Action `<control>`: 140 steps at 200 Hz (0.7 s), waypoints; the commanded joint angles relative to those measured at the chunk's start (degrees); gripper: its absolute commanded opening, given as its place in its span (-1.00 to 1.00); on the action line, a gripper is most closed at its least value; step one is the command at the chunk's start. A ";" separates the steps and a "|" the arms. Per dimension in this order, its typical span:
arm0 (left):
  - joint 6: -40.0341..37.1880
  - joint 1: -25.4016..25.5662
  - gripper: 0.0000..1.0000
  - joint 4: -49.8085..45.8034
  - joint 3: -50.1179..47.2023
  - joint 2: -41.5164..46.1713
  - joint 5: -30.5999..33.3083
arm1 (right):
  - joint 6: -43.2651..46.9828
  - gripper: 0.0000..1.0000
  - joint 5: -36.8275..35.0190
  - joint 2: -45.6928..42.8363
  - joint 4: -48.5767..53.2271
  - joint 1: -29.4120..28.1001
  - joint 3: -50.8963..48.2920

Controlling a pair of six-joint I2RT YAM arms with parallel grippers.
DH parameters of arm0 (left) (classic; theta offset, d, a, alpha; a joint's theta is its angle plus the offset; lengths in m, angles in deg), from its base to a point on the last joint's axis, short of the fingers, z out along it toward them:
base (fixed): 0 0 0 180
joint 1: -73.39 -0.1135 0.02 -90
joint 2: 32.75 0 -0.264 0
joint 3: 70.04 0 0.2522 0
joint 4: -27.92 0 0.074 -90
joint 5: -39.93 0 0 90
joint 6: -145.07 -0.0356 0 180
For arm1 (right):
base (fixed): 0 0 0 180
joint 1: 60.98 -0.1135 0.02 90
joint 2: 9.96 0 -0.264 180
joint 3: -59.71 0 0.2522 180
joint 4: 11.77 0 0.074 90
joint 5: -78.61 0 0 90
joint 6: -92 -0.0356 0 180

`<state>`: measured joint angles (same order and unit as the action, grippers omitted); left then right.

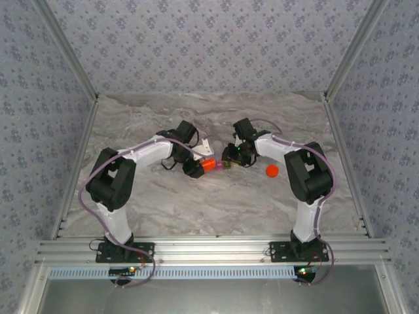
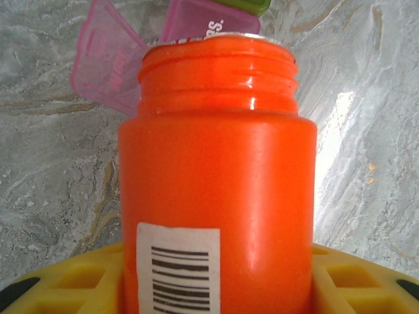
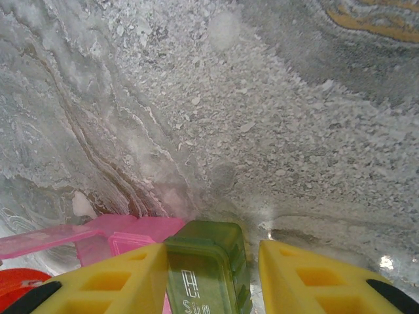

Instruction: Sort the pills into containers

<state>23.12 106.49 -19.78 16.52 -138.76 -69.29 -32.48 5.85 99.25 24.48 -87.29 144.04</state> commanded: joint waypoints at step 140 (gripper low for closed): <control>-1.19 1.70 -1.00 -9.63 7.60 -3.06 5.94 | 0.74 -0.19 0.12 0.92 1.84 -0.91 1.15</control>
<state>23.10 107.70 -26.84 22.62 -140.97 -64.00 -32.48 5.85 99.25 24.50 -87.66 144.10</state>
